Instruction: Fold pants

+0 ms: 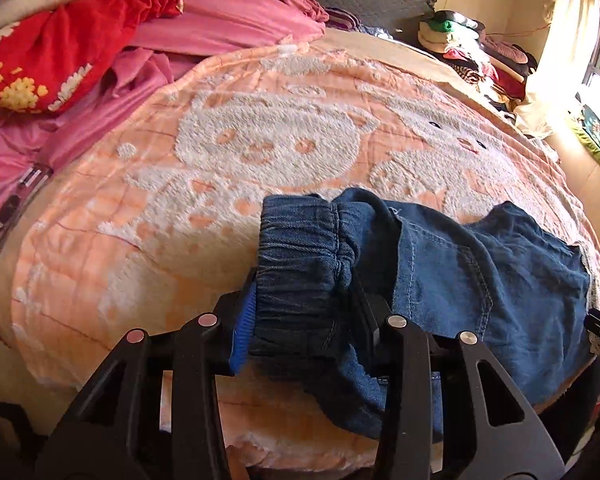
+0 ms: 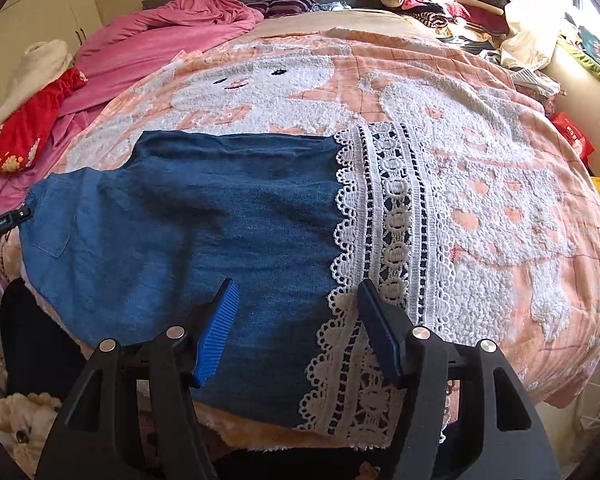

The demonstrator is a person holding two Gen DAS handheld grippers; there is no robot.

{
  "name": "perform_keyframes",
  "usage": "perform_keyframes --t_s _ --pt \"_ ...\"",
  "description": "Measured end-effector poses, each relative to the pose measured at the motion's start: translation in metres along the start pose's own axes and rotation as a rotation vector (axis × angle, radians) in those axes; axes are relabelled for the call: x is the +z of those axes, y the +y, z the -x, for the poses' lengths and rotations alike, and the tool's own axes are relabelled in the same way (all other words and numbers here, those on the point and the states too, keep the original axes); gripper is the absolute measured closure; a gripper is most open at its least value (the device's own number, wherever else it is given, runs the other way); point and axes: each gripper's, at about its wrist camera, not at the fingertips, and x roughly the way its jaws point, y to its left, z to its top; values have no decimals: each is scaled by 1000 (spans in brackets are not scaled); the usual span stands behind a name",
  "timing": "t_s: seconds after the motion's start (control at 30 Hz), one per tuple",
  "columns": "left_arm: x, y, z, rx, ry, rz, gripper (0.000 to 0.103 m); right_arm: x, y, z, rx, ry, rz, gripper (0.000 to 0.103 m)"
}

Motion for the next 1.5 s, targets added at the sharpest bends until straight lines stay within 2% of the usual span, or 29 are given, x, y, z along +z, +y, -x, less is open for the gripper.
perform_keyframes --t_s 0.03,0.1,0.17,0.3,0.37,0.47,0.6,0.8,0.93,1.0,1.2,1.37,1.5 --pt "1 4 0 17 -6 -10 70 0 1 0 -3 2 3 42" --pt "0 10 -10 1 33 5 70 -2 4 -3 -15 4 15 39" --pt "-5 11 -20 12 62 4 68 -2 8 -7 -19 7 24 33" --pt "-9 14 -19 17 49 16 57 -1 11 -9 -30 11 35 31" --pt "-8 18 -8 1 47 35 49 1 9 -3 -12 1 25 31" --pt "-3 22 23 -8 -4 38 49 5 3 16 34 -51 -15 31" --pt "10 14 53 -50 -60 5 49 15 -8 35 28 -120 -50 31" --pt "30 -34 47 -149 -65 -81 47 36 -32 33 2 -140 -104 31" --pt "36 -84 32 -210 -53 -191 47 44 -50 26 -30 -147 -153 31" --pt "38 -105 25 -264 -40 -229 47 48 -60 22 -47 -140 -181 31" --pt "44 -157 0 -382 16 -304 45 61 -80 15 -21 -138 -224 31" --pt "50 -182 -32 -424 85 -336 45 73 -94 -1 26 -113 -248 31" --pt "57 -194 -62 -416 132 -354 45 80 -101 -19 61 -82 -263 32"
